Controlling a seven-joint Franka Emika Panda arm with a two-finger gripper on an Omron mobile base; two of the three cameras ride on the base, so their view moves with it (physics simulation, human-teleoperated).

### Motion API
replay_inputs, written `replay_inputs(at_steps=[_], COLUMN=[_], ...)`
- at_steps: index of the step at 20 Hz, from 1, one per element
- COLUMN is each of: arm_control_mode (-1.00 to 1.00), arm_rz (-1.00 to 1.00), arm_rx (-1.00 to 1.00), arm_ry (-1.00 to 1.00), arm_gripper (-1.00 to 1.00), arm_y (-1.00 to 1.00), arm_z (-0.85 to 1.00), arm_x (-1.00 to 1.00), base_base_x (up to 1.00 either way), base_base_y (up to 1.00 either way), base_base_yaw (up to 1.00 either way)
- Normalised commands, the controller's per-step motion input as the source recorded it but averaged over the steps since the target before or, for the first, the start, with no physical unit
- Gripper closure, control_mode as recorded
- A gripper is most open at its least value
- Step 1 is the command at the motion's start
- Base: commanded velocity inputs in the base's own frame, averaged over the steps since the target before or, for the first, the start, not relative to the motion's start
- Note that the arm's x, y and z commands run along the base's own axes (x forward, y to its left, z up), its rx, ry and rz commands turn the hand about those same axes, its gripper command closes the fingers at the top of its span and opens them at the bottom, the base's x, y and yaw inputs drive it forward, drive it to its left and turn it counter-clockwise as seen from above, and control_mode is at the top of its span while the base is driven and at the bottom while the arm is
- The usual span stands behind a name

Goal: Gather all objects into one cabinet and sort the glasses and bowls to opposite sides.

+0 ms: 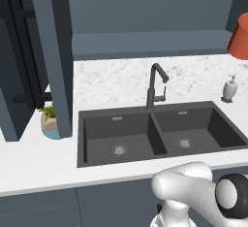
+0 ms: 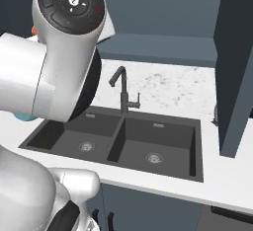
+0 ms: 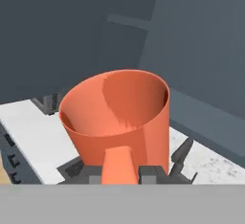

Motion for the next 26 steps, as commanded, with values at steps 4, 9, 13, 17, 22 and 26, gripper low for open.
replay_inputs(at_steps=[4,9,13,17,22,26], arm_control_mode=[-1.0,-1.0,-1.0,-1.0,-1.0,-1.0], arm_rz=[-0.1,-0.03,0.0,0.0,0.0,0.0], arm_rx=[-0.06,-0.07,0.0,0.0,0.0,0.0], arm_ry=[0.07,0.05,0.0,0.0,0.0,0.0], arm_gripper=[1.0,1.0,1.0,1.0,1.0,1.0], arm_y=[0.0,0.02,0.0,0.0,0.0,0.0], arm_z=[0.02,0.0,0.0,0.0,0.0,0.0], arm_x=[-0.19,-0.13,0.0,0.0,0.0,0.0], base_base_x=[0.0,0.0,0.0,0.0,0.0,0.0], base_base_y=[0.0,0.0,0.0,0.0,0.0,0.0], base_base_yaw=[0.0,0.0,0.0,0.0,0.0,0.0])
